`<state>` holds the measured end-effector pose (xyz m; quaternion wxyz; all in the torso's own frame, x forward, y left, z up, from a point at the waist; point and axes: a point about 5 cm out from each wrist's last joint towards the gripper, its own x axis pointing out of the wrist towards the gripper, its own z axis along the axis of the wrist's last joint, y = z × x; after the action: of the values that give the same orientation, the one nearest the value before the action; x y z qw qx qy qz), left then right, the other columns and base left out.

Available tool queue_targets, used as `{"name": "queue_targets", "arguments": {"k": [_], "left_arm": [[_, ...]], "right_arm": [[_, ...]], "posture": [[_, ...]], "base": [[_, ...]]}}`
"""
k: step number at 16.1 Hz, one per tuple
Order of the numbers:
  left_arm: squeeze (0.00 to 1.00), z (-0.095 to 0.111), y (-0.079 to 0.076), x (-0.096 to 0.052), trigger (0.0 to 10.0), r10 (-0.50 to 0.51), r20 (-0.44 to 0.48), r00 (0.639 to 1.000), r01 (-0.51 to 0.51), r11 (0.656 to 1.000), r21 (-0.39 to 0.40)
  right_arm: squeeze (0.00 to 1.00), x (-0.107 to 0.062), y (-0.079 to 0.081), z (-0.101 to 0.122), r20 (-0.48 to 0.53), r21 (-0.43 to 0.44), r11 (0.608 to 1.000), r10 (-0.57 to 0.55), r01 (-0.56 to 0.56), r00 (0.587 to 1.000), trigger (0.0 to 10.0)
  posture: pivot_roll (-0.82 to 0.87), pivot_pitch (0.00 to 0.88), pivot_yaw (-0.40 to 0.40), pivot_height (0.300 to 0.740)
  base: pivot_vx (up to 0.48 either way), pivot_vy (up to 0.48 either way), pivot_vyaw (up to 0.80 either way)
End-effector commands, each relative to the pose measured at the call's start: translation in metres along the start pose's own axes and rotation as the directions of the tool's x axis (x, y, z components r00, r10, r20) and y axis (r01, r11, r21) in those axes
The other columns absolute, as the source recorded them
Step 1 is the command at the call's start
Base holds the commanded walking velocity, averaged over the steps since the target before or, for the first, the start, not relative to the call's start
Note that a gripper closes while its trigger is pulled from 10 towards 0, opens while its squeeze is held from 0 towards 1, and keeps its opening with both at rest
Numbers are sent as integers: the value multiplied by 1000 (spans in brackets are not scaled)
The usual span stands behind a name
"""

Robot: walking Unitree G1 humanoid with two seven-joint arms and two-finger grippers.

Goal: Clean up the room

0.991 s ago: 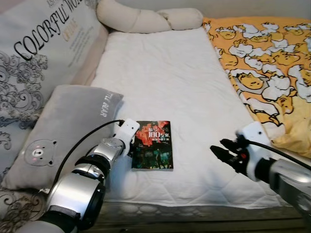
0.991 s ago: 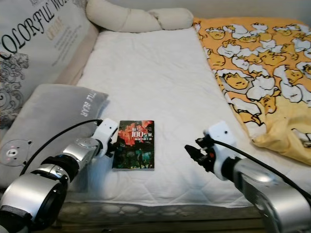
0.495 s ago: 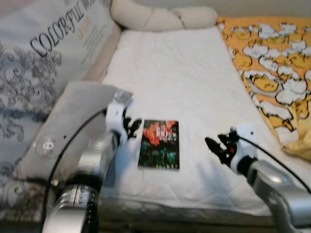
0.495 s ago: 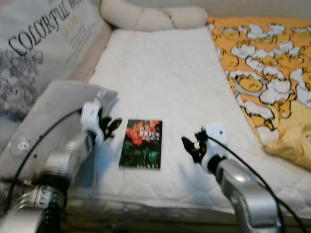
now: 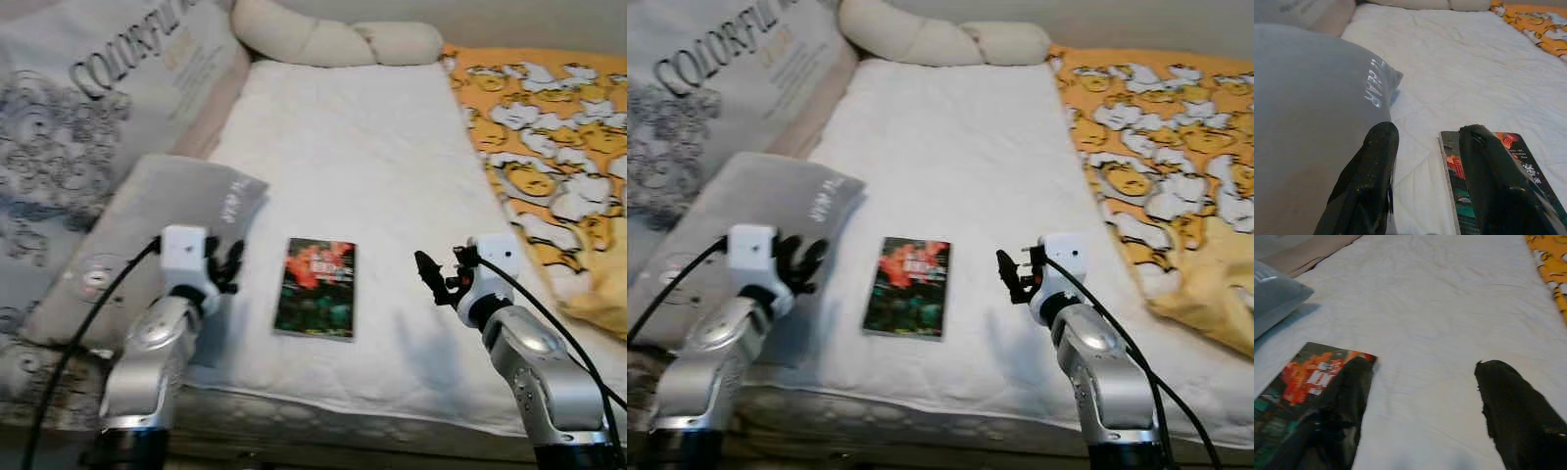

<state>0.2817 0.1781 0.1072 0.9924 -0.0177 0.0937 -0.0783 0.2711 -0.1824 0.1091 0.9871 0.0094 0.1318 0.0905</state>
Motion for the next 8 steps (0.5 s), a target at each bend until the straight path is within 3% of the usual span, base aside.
{"name": "queue_targets", "arguments": {"k": [1, 8], "left_arm": [[31, 7, -3, -1, 10000, 2, 19, 1000, -3, 1000, 22], [47, 12, -5, 0, 10000, 19, 6, 1000, -19, 998, 59]], "right_arm": [[1000, 1, -5, 1, 3, -14, 999, -28, 28, 1000, 10000], [1000, -1, -3, -10, -12, 5, 1000, -17, 18, 1000, 10000]], "posture": [[17, 0, -3, 740], [11, 0, 13, 740]], "base": [[0, -458, 0], [0, -458, 0]]}}
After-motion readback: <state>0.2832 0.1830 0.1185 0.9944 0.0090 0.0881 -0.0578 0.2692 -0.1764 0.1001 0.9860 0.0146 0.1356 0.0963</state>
